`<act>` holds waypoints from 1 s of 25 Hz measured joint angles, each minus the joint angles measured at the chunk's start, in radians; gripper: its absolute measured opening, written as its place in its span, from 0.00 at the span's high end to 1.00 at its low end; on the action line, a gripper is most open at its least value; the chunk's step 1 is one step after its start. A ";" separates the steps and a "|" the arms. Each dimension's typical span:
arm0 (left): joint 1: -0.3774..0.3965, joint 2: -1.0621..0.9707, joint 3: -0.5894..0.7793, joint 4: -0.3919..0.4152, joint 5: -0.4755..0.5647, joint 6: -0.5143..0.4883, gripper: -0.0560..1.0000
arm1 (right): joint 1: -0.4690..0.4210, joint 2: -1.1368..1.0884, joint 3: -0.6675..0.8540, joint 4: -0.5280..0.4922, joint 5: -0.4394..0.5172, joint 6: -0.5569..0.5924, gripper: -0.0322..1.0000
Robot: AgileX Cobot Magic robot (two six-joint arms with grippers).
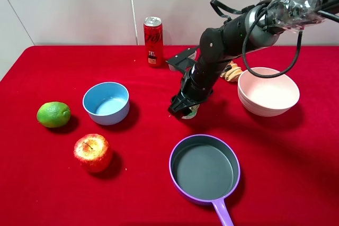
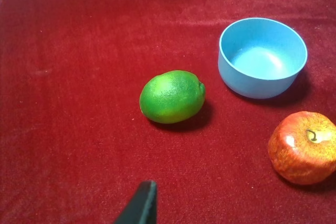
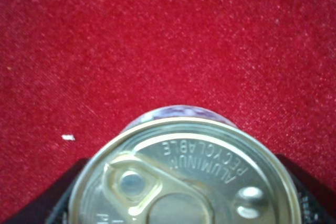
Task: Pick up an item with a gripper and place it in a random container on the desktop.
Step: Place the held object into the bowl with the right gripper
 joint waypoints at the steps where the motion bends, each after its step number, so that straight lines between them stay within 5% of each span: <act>1: 0.000 0.000 0.000 0.000 0.000 0.000 0.01 | 0.000 0.000 0.000 0.000 0.000 0.000 0.50; 12: 0.000 0.000 0.000 0.000 0.000 0.000 0.01 | 0.006 -0.097 -0.032 -0.001 0.076 0.003 0.50; 25: 0.000 0.000 0.000 0.000 0.000 0.000 0.01 | 0.153 -0.110 -0.264 -0.015 0.243 0.004 0.50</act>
